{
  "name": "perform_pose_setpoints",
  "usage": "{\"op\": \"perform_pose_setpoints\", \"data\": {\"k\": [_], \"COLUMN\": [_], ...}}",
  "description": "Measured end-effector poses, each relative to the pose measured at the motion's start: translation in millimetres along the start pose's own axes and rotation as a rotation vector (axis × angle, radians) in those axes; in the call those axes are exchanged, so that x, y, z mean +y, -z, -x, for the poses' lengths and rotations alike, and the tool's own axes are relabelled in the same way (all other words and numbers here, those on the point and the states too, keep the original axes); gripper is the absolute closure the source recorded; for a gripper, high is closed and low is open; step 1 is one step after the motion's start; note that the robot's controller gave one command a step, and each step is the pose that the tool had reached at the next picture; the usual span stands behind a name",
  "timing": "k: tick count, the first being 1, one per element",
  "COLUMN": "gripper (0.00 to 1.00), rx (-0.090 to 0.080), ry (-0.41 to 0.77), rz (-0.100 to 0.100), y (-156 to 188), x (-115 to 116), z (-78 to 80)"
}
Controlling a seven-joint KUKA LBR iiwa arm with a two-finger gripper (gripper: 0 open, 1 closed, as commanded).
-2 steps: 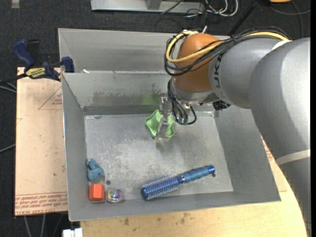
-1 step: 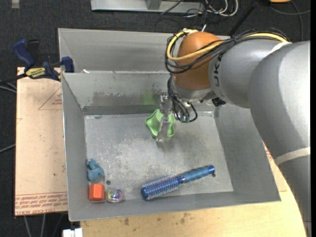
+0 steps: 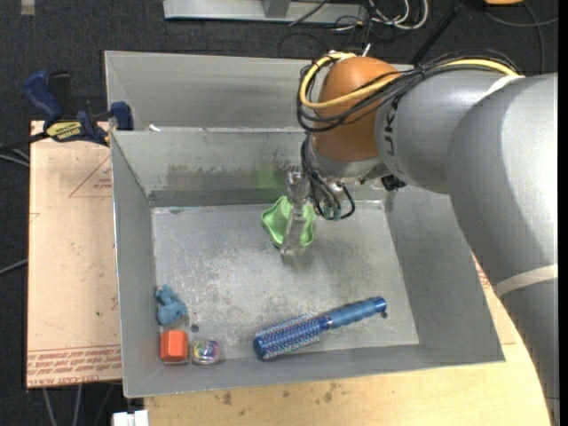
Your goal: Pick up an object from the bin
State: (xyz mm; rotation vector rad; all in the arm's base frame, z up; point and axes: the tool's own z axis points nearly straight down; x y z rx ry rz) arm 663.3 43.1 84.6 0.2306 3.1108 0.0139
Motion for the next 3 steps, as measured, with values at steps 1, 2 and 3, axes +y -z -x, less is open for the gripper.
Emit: {"op": "perform_pose_setpoints", "data": {"k": [1,2,3], "gripper": [1.0,1.0,1.0], "rx": [-0.008,0.01,0.009], "ry": [0.006,0.017,0.071], "rz": [-0.007,-0.009,-0.007], "y": [3,88,189], "x": [-8,-39,-16], "z": [-1.0,-8.1,-11.2]}}
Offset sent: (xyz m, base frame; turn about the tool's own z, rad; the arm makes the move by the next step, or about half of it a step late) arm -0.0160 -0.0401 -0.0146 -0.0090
